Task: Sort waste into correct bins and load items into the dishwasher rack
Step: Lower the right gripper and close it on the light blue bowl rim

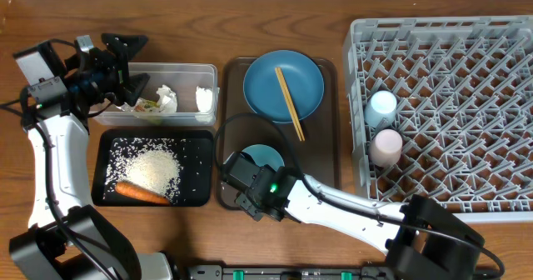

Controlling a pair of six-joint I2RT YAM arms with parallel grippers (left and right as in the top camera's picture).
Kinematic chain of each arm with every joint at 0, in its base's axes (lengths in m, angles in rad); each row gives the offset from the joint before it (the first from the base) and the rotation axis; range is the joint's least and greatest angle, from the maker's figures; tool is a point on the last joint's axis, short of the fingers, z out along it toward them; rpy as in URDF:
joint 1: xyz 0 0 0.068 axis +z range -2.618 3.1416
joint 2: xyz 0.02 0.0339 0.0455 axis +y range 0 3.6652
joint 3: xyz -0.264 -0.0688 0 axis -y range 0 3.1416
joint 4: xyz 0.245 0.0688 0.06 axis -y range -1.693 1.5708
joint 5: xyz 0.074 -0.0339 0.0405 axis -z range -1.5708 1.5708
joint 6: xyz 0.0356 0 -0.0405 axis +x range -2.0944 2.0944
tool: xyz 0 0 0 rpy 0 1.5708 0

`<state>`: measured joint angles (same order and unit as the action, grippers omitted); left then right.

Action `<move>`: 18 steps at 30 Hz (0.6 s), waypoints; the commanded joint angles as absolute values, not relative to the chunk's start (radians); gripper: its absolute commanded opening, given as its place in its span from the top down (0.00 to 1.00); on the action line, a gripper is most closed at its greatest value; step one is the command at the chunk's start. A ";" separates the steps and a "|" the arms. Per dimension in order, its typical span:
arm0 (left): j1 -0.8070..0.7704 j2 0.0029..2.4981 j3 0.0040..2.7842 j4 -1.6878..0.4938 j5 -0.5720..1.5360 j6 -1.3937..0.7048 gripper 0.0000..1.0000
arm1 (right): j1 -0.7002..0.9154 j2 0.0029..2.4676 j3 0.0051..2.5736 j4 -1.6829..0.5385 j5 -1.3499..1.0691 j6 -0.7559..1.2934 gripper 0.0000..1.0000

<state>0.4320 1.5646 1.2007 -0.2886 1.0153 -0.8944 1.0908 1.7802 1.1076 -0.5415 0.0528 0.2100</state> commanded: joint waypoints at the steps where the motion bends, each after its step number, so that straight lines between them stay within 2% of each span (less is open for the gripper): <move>1: 0.435 1.566 1.197 -0.290 1.028 -0.892 0.02 | 1.104 1.779 1.099 -0.543 0.064 0.200 0.80; 8: 0.435 1.566 1.197 -0.290 1.028 -0.892 0.02 | 1.104 1.779 1.099 -0.543 0.063 0.201 0.82; 12: 0.435 1.566 1.197 -0.290 1.028 -0.892 0.02 | 1.104 1.779 1.099 -0.543 0.058 0.201 0.99; 18: 0.435 1.566 1.197 -0.290 1.028 -0.892 0.02 | 1.102 1.777 1.104 -0.543 -0.011 0.201 0.99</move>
